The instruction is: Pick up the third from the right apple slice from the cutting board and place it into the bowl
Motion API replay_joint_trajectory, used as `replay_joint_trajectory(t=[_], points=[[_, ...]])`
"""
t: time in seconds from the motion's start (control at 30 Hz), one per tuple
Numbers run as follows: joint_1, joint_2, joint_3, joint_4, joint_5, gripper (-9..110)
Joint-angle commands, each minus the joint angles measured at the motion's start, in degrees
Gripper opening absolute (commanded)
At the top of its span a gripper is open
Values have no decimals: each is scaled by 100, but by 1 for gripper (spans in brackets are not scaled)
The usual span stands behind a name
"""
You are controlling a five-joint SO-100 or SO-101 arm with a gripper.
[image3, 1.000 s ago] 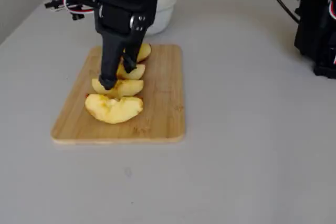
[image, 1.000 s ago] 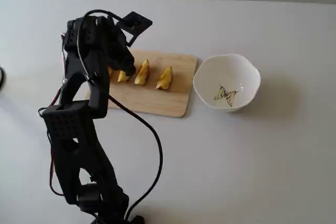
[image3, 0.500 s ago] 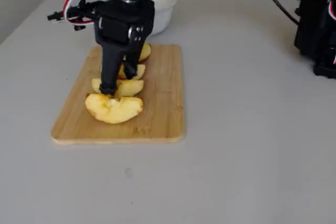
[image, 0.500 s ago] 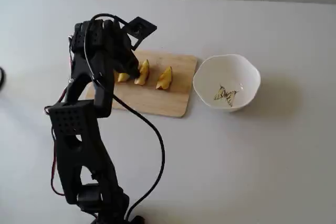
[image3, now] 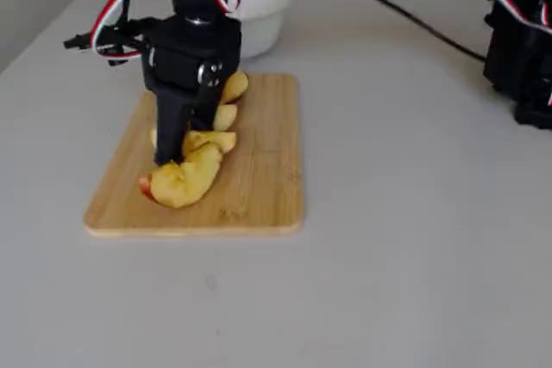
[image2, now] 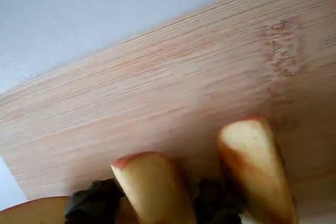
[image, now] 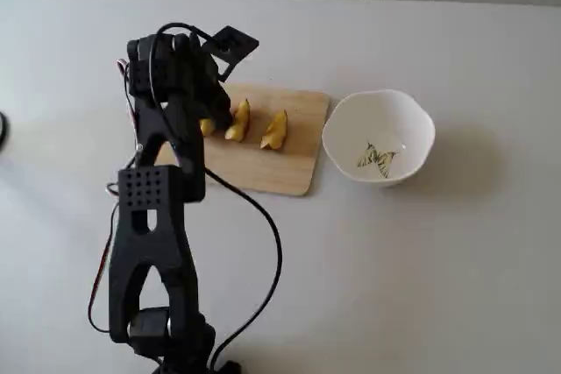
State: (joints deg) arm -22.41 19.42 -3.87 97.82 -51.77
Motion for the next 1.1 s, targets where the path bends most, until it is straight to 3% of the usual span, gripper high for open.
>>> replay_joint_trajectory(t=[0.0,0.2,0.4,0.7,0.9,1.07], points=[[-88,-387,-870,439,-9,14],[-105,-571,-826,527,26,0],[-343,-290,-861,545,422,0],[-650,1529,-343,562,1116,0],[-229,2988,290,571,1318,0],[826,3762,668,571,1178,0]])
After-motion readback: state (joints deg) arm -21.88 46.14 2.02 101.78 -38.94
